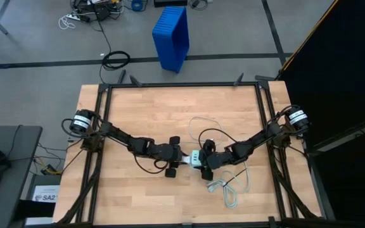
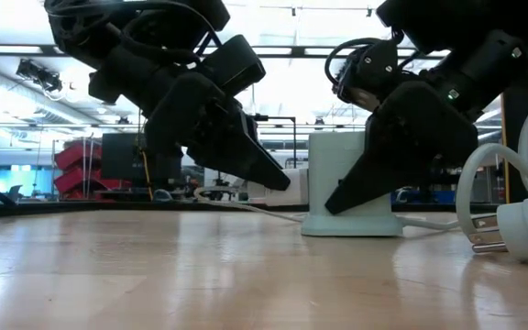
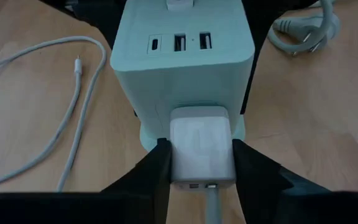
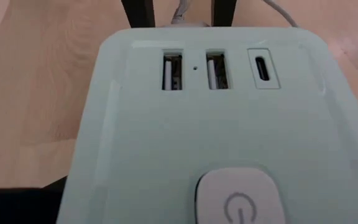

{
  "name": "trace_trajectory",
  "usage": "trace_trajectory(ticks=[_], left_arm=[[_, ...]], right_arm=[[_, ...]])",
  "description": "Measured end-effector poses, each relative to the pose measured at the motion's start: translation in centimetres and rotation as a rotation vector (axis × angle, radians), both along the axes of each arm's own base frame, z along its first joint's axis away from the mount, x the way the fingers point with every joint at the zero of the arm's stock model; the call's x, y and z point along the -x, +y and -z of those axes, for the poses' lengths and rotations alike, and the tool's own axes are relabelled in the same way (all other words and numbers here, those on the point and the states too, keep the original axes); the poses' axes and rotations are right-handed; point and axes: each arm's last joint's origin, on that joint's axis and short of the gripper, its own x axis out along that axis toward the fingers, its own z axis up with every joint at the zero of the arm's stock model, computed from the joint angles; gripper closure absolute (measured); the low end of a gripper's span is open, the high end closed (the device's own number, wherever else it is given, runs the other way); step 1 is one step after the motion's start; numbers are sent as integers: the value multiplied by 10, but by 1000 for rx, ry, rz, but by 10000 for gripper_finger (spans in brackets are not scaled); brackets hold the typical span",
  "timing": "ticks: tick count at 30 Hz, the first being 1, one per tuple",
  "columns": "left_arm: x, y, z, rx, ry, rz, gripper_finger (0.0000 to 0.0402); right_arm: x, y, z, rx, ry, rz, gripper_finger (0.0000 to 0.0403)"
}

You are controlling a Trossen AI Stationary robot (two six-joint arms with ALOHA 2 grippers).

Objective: Insert USB
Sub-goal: Remove the white charger adapter from the light blue outlet extension

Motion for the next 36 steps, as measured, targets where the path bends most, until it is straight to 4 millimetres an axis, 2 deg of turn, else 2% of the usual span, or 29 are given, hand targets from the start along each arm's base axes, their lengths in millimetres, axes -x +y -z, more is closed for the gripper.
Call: trace_trajectory(ticks=[6, 11, 13, 20, 25, 30, 36], left_arm=[[14, 3, -1, -31, 116, -14, 283], [17, 3, -15, -33, 95, -52, 283], [18, 1, -15, -37, 99, -48, 283], [18, -2, -16, -37, 84, -40, 283], [18, -2, -17, -40, 82, -43, 283], [18, -2, -17, -40, 82, -42, 282], [17, -2, -17, -38, 76, -42, 282]], right_arm=[[2, -1, 1, 1, 11, 14, 119], [2, -1, 1, 2, 13, 16, 119], [2, -1, 1, 0, 12, 17, 118], [2, -1, 0, -25, -6, 29, 81], [5, -1, -12, -52, -19, 13, 66], [9, 0, -27, -88, -46, 3, 75], [12, 5, -34, -88, -57, -36, 86]])
